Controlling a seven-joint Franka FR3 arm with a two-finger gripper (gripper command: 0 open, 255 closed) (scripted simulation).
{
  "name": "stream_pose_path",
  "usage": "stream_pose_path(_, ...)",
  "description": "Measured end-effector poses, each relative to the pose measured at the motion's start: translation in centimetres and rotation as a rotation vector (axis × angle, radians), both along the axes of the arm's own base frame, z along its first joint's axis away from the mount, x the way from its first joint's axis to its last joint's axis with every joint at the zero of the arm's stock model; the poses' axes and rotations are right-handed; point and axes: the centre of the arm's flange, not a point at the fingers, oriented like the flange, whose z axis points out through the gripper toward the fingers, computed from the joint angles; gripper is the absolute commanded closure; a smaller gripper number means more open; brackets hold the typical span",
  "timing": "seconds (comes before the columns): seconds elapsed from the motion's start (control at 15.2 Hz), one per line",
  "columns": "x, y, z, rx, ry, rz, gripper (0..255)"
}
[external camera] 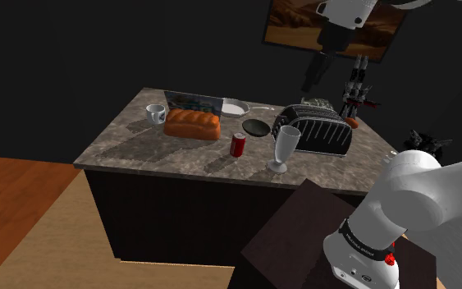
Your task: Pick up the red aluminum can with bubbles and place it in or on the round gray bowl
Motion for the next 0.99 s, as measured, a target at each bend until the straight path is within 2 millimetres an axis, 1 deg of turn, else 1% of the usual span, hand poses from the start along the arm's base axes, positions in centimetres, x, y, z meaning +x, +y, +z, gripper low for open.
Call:
stream_pose_path(0.07,0.0,0.0,0.0,0.000,0.000,0.000,0)
stream_pose_path(0.13,0.4,-0.3,-0.5,-0.001,0.001,0.000,0)
stream_pose_path(0.33,2.1,-1.0,-2.9,-0.007,0.005,-0.003,0)
stream_pose_path(0.53,4.4,-1.2,-6.1,-0.012,0.009,-0.005,0)
stream_pose_path(0.59,5.2,-1.9,-7.1,-0.015,0.010,-0.006,0)
stream_pose_path(0.66,6.2,-1.8,-8.3,-0.016,0.011,-0.007,0)
stream_pose_path(0.79,8.1,-2.4,-10.3,-0.021,0.013,-0.008,0)
stream_pose_path(0.99,9.9,-3.4,-13.1,-0.028,0.015,-0.011,0)
